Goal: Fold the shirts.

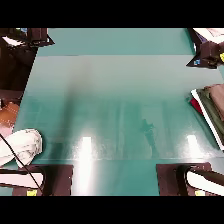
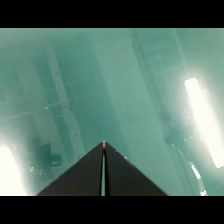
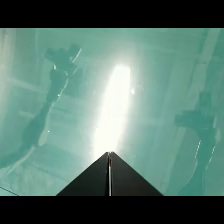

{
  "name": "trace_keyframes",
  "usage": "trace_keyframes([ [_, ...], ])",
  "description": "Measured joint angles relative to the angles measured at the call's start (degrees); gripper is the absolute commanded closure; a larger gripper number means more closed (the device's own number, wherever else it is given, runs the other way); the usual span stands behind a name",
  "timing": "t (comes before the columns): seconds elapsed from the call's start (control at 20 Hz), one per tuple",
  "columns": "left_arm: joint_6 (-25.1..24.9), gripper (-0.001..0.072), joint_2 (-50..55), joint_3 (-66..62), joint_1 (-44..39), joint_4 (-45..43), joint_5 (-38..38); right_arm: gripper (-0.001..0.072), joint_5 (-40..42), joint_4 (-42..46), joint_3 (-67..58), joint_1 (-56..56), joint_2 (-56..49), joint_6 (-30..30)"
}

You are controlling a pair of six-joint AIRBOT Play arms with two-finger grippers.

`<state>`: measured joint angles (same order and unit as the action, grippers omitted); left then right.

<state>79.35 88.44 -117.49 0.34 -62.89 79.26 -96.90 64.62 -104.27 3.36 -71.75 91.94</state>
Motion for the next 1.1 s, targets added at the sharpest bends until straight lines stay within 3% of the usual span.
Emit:
trace_keyframes([
  [0.9,0.6,0.068,-0.1,0.0,0.0,0.0,-0.4,0.0692,-0.3,-0.1,0.0,0.0,0.0,-1.0],
  [1.1,3.5,0.068,-2.3,1.5,-0.3,-5.3,6.8,0.0693,-0.9,-0.1,0.0,0.0,0.0,-1.0],
])
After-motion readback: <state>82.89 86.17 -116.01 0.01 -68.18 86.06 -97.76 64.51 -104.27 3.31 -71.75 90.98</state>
